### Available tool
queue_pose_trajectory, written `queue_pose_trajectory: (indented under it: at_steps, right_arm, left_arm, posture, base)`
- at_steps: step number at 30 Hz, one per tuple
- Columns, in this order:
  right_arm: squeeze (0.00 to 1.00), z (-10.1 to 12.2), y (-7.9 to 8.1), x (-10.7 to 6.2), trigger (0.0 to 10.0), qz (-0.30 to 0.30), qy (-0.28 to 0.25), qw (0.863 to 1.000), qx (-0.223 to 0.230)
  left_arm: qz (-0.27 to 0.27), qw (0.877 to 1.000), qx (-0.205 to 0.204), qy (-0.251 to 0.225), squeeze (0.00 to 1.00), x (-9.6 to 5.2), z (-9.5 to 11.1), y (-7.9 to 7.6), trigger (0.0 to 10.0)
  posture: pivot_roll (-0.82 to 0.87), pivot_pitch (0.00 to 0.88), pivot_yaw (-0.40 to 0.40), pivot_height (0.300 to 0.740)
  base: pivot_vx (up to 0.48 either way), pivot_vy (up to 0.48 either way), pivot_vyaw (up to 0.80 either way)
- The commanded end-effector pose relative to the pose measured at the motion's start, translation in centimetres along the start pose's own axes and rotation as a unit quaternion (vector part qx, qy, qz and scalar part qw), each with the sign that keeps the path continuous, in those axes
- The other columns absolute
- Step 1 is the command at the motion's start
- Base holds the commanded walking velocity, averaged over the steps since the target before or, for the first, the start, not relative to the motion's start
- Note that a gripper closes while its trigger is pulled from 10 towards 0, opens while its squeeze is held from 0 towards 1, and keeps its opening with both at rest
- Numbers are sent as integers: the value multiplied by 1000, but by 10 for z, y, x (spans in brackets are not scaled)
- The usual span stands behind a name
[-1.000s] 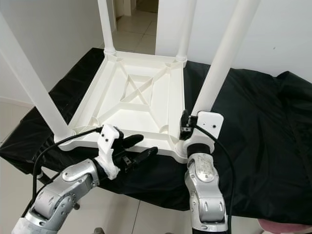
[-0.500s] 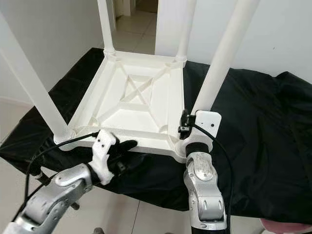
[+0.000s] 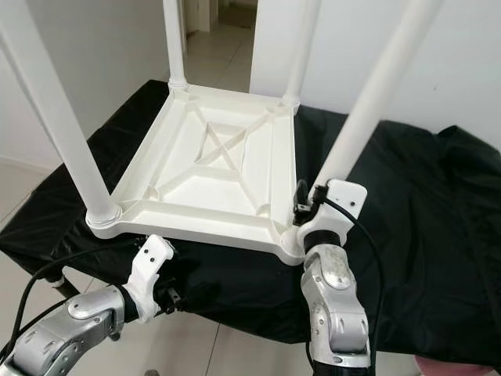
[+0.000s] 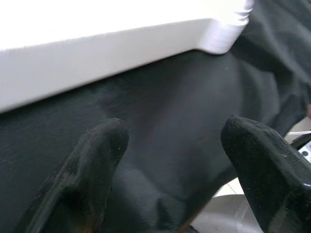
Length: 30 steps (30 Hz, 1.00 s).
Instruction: Building children table
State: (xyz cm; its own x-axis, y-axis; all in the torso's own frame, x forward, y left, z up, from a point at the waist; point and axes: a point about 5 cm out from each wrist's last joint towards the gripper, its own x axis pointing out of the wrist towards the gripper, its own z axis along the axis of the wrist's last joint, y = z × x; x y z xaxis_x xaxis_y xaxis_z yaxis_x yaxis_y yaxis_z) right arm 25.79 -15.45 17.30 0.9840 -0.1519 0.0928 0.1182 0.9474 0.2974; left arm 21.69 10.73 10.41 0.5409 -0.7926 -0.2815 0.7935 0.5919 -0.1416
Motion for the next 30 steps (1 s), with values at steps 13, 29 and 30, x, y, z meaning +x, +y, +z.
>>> queue_pose_trajectory:
  at_steps: [13,29,30]
  right_arm:
    - [0,-13,2,-11,10000,2,56,952,302]
    - [0,-16,-11,-23,10000,28,65,897,437]
    - [0,-16,-11,-23,10000,28,65,897,437]
  left_arm:
    - [64,997,-17,-36,0,5,4,36,10000]
    - [237,962,-25,-133,0,-8,72,132,10000]
    - [237,962,-25,-133,0,-8,72,132,10000]
  posture:
    - [-56,22,-24,740]
    - [-77,15,4,740]
    - [-77,15,4,740]
  base:
    - [0,0,0]
    - [0,0,0]
    - [0,0,0]
